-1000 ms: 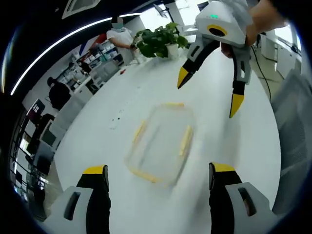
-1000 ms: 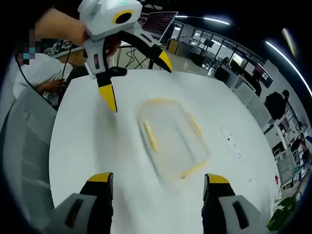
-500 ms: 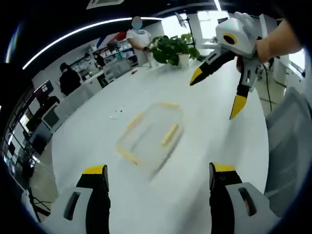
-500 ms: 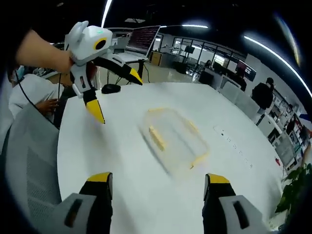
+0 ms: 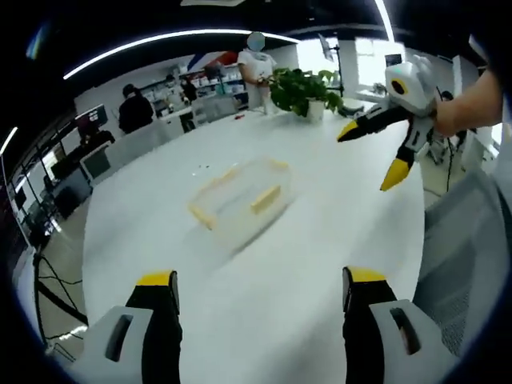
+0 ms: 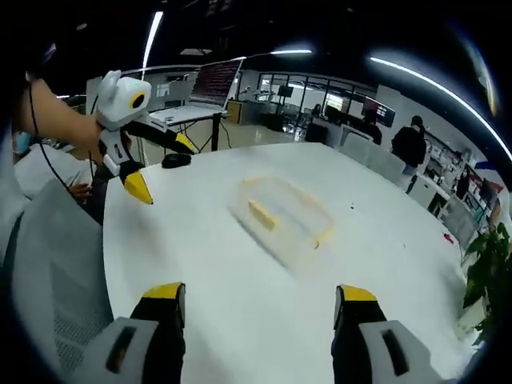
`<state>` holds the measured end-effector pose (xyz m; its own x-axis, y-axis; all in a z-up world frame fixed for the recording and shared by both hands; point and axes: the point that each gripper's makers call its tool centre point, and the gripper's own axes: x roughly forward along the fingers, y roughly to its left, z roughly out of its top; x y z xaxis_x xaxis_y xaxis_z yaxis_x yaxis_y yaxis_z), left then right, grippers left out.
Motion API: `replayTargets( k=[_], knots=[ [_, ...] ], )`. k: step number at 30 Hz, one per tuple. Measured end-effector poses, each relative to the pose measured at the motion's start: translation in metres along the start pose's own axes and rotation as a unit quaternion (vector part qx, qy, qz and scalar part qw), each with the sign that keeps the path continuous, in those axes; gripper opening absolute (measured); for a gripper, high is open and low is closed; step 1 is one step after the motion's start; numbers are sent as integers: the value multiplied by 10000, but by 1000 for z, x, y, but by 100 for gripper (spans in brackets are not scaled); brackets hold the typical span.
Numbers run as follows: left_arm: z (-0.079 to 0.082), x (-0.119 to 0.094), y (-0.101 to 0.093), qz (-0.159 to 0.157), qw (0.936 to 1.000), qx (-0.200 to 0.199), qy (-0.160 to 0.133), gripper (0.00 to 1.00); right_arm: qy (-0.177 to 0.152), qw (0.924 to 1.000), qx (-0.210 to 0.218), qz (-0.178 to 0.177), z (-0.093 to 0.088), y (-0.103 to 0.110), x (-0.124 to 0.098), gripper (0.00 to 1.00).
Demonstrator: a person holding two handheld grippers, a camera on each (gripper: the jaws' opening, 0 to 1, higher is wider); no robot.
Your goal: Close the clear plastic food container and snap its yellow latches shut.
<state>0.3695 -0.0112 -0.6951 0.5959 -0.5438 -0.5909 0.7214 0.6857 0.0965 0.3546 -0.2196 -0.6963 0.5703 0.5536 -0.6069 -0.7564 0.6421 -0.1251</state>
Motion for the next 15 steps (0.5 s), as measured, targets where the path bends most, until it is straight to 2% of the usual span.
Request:
replayTargets(
  k=[6, 8, 15],
  knots=[
    [-17, -21, -12, 87, 9998, -184, -80, 81, -46, 9998, 84, -166, -19, 5, -16, 76],
    [-25, -24, -18, 115, 9999, -97, -14, 81, -64, 9998, 100, -168, -24, 9, -21, 76],
    [-40, -35, -35, 53, 9996, -287, -31, 80, -29, 9994, 258, -231, -44, 23, -38, 76]
  ],
)
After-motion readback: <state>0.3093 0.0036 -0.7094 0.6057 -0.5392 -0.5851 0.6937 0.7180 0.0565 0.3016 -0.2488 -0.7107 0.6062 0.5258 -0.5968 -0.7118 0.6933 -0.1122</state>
